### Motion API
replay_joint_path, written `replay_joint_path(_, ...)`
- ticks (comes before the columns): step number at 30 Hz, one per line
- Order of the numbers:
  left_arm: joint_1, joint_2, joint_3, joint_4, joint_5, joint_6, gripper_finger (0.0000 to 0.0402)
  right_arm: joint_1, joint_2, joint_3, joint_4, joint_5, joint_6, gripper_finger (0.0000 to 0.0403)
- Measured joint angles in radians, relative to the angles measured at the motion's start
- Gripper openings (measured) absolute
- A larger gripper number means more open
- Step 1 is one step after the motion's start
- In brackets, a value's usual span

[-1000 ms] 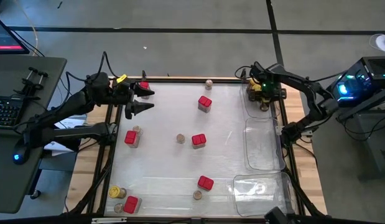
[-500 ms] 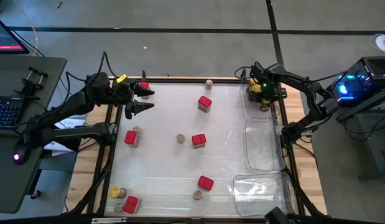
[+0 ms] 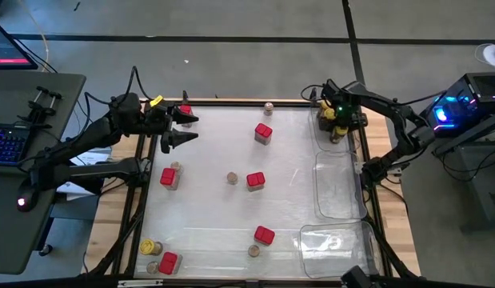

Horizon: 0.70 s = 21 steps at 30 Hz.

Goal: Sort spices by type
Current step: Put the yellow seasoning bottle into the top transparent bin

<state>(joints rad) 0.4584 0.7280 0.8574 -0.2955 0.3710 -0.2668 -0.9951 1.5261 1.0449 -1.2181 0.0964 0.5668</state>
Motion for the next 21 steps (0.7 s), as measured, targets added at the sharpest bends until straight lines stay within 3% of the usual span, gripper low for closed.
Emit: replay_joint_path(21,0.000,0.000,0.000,0.000,0.000,-0.010,0.0343,0.000,-0.040,0.147,-0.214,-0.011,-0.075,0.0313)
